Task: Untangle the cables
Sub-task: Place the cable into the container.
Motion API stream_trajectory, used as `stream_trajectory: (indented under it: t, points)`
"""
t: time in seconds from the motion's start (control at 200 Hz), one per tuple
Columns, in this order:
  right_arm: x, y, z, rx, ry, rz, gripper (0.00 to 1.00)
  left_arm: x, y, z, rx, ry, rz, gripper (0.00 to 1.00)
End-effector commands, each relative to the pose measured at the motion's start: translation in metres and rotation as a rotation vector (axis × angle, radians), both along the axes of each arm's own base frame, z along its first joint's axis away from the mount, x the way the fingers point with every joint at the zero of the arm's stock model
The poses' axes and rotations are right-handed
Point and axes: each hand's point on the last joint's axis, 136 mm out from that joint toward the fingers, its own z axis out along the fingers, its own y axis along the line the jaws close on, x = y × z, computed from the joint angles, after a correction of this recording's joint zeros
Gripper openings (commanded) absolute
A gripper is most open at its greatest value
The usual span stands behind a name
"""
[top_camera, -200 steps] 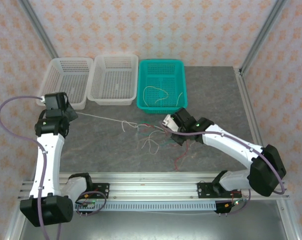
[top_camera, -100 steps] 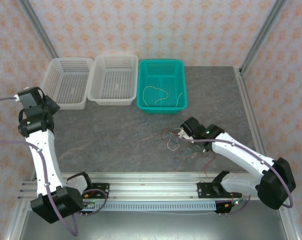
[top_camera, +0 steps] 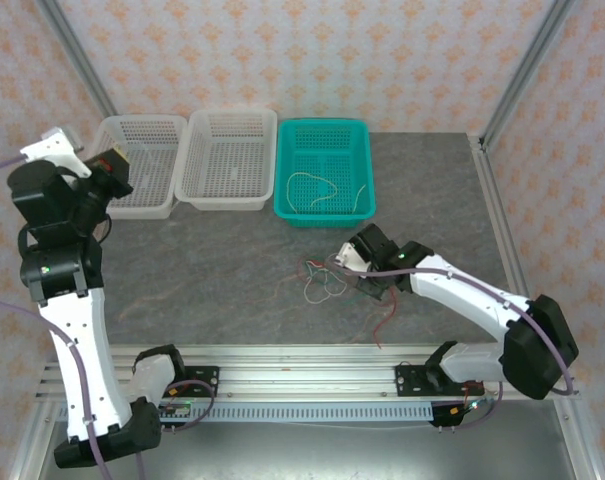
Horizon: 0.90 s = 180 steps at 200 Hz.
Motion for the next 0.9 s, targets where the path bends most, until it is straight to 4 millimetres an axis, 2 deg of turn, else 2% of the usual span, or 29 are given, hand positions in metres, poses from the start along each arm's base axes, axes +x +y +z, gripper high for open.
stream_trajectory:
  t: [0.0,0.08,0.15,0.29,0.43,0.52,0.53,0.626,0.656,0.666,0.696,0.796,0.896]
  points:
    - [0.011,0.019,0.011,0.082,-0.035,-0.008,0.00,-0.001,-0.026,0.058,-0.004,-0.136,-0.116,0.00]
    - [0.011,0.020,0.010,0.096,-0.036,-0.013,0.00,0.007,-0.044,0.094,0.010,-0.214,-0.181,0.00]
    - [0.011,0.021,0.010,0.108,-0.040,-0.016,0.00,0.022,-0.061,0.120,0.027,-0.277,-0.241,0.00]
    - [0.009,0.018,0.013,0.122,-0.050,-0.042,0.00,0.061,-0.108,0.149,0.061,-0.318,-0.383,0.00]
    - [0.008,0.012,0.020,0.138,-0.078,-0.074,0.00,0.107,-0.167,0.145,0.096,-0.290,-0.528,0.00]
    - [0.007,0.007,0.020,0.125,-0.090,-0.088,0.00,0.131,-0.193,0.140,0.110,-0.276,-0.572,0.00]
    - [0.007,0.006,0.026,0.136,-0.106,-0.091,0.00,0.134,-0.195,0.139,0.108,-0.272,-0.575,0.00]
    - [0.004,0.000,0.031,0.143,-0.130,-0.100,0.00,0.157,-0.207,0.130,0.082,-0.262,-0.594,0.00]
    - [0.003,-0.001,0.031,0.142,-0.132,-0.102,0.00,0.158,-0.209,0.133,0.070,-0.273,-0.599,0.00]
    - [0.003,-0.002,0.031,0.143,-0.134,-0.103,0.00,0.168,-0.211,0.124,0.065,-0.255,-0.602,0.00]
    - [0.002,-0.003,0.032,0.145,-0.138,-0.108,0.00,0.176,-0.215,0.118,0.054,-0.246,-0.610,0.00]
    - [-0.002,-0.006,0.029,0.146,-0.132,-0.114,0.00,0.191,-0.222,0.105,0.042,-0.223,-0.611,0.00]
    - [-0.005,-0.008,0.026,0.147,-0.118,-0.119,0.00,0.208,-0.228,0.083,0.045,-0.174,-0.604,0.00]
